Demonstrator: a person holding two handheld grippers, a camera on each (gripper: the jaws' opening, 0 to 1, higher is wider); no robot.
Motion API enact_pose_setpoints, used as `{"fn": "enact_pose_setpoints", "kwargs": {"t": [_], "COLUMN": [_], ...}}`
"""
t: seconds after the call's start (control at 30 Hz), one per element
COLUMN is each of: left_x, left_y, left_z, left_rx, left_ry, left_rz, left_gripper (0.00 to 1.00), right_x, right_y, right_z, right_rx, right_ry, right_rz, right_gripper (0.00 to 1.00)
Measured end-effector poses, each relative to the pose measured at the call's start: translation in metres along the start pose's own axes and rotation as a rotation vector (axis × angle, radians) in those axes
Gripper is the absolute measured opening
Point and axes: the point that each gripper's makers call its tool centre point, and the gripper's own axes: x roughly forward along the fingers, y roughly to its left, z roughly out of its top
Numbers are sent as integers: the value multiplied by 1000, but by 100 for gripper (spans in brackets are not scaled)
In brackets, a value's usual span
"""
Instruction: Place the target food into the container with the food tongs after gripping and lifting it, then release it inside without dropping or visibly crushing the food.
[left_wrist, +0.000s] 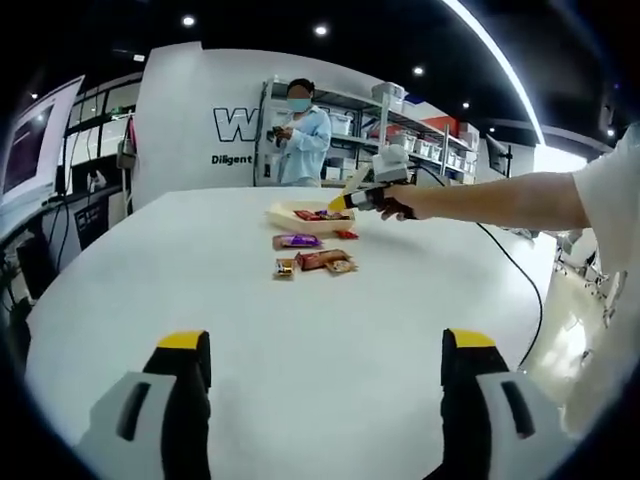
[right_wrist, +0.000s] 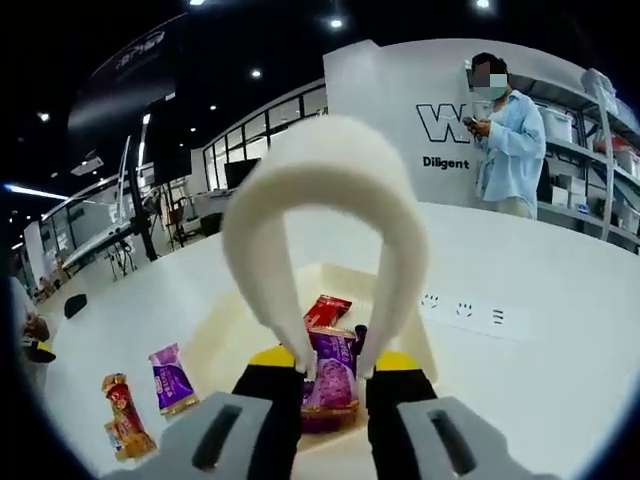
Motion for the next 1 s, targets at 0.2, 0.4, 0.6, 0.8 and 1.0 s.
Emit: {"fn": "enact_pose_setpoints", "kwargs": {"t": [0.2, 0.4, 0.6, 0.8, 1.0], "left_x": [-2, -4, -7, -8, -8], "left_y": [-3, -8, -15, -24, -30], "left_z": [0, -1, -1, -2, -1], "left_rx": [3, 9, 17, 22, 31], "left_ry": [-1, -3, -7, -8, -7], "left_rz": [-4, -11, -14, -28, -38], "left_gripper": [94, 93, 93, 93, 93], "right_x": [-8, -24, -47, -63, -74], "right_y": [4, 20, 39, 45, 54], "right_z": [1, 0, 3, -3, -14], "right_rx": [14, 31, -24, -37, -32], "right_ry": [1, -5, -23, -25, -11], "right_rz": [20, 63, 122, 166, 228], "right_gripper": [14, 13, 14, 14, 14]}}
